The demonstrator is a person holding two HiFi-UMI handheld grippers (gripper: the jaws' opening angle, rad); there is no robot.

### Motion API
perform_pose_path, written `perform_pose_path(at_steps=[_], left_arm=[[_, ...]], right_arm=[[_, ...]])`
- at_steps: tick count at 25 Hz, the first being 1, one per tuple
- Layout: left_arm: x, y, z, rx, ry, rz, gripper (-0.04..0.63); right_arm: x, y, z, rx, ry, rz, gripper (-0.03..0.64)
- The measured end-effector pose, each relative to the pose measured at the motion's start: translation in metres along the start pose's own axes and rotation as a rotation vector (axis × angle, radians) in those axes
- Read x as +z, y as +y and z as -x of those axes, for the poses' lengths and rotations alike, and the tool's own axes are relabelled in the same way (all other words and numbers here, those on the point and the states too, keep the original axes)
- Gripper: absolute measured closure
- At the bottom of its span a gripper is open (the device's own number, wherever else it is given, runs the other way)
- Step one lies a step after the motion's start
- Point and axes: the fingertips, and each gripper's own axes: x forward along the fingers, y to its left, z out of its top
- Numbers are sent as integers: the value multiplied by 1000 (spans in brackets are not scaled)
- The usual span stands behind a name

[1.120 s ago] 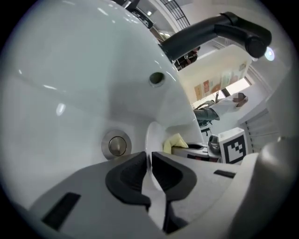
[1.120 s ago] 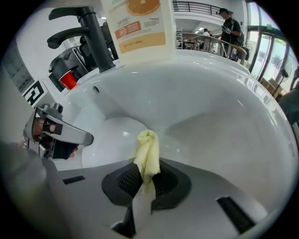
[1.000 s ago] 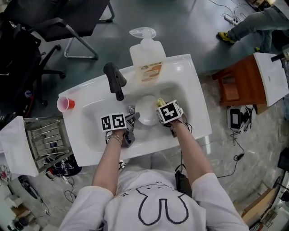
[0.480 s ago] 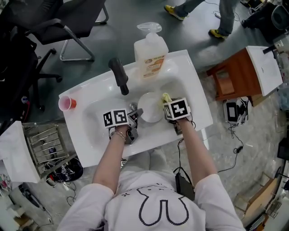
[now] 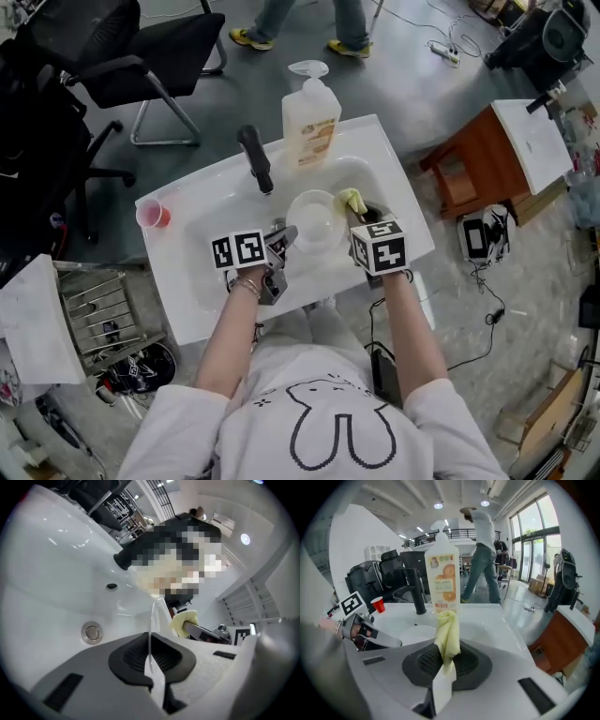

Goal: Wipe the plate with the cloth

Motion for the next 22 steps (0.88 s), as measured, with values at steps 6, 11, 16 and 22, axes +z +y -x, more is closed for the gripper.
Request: perform_pose_path(at_steps=[6,11,16,22], left_arm=[[11,-38,26,-7,-82,-55,577],[23,-77,44,-31,-138,-146,577],[39,-113,62,-46,-186,-214,577],[51,-149,77,-39,-226,-279,577]], right_arm=[[46,8,54,14,-172,-18,569],[82,16,88,37,-289,36,569],[122,37,109,84,-384,103,569],[154,77,122,201,-442,175,569]])
